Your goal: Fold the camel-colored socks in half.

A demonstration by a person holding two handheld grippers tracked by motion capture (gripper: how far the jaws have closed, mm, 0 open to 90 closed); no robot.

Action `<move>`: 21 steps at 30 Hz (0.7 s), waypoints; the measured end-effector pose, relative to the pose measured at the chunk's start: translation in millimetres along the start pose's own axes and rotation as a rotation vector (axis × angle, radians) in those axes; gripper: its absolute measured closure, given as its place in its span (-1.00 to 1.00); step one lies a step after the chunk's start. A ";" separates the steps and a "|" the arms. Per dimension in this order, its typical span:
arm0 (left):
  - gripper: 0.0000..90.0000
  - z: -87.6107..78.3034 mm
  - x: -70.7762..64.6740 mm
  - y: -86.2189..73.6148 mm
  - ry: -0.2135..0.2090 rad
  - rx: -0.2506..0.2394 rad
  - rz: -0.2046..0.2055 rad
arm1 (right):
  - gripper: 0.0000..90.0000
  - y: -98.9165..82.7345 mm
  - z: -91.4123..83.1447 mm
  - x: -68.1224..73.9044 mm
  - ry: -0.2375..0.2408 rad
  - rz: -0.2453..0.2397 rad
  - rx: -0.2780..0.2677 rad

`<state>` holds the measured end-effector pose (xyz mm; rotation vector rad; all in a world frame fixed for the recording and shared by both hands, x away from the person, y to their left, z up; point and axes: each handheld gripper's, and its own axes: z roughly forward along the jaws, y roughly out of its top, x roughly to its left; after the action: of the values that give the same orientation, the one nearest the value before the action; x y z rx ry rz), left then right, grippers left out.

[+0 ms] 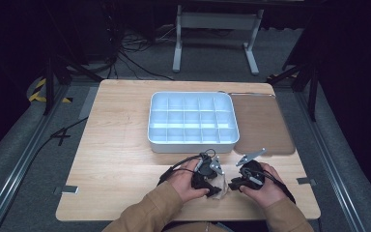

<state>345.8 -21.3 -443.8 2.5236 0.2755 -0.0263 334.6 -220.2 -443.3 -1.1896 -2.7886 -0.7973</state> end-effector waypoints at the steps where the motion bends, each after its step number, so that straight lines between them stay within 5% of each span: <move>1: -0.05 1.5 -0.2 -0.2 -0.003 0.001 -0.002 | 0.46 0.0 -3.9 -0.9 -0.004 0.018 -0.024; 16: -0.13 6.5 -2.5 -2.4 0.014 -0.019 0.021 | 0.19 11.0 -3.3 7.0 0.006 0.052 -0.153; 21: -0.15 6.9 -2.7 -4.2 0.016 -0.031 0.012 | 0.18 12.6 5.0 8.6 0.008 0.057 -0.142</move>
<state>342.6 -22.4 -451.6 2.4954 0.2654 0.0030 337.9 -204.9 -440.3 -1.2770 -2.7177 -1.0075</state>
